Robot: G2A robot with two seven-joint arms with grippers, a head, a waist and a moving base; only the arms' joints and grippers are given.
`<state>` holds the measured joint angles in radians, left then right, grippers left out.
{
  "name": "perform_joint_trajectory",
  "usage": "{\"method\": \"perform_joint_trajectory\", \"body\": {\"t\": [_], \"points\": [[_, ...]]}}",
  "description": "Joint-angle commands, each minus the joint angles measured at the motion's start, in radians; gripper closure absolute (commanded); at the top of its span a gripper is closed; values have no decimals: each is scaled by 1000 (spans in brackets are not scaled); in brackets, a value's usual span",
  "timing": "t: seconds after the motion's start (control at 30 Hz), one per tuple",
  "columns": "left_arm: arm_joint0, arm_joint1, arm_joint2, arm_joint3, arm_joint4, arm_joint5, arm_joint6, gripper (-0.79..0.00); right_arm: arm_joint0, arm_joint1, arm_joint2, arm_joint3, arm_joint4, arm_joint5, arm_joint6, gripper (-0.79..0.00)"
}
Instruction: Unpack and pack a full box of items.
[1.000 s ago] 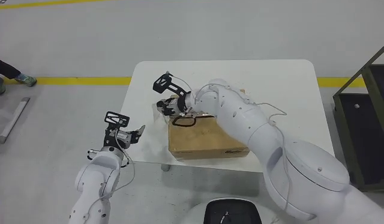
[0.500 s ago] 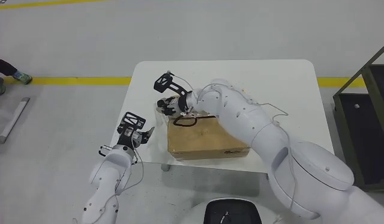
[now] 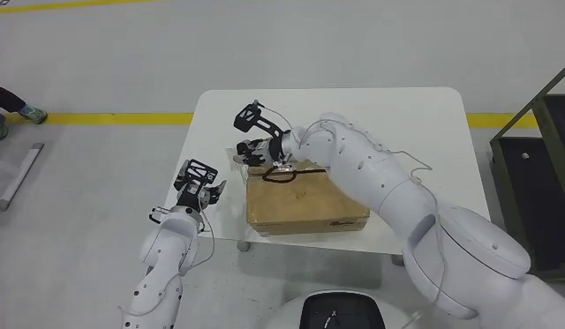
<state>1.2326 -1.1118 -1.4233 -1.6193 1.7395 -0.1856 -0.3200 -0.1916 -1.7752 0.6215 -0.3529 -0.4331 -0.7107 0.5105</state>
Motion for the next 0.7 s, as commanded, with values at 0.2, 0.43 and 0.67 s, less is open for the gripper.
{"method": "perform_joint_trajectory", "body": {"t": [0.2,0.43,0.67], "points": [[11,-3,0,-9,-15,-9,7,-785,-11,33,44,-78,-6,34,-5,-222],[-18,-13,42,2,5,10,-1,-785,-52,76,100,-186,-24,99,-12,-271],[-44,-26,68,44,-12,87,31,-785,-159,151,204,-331,-70,223,-14,-292]]}}
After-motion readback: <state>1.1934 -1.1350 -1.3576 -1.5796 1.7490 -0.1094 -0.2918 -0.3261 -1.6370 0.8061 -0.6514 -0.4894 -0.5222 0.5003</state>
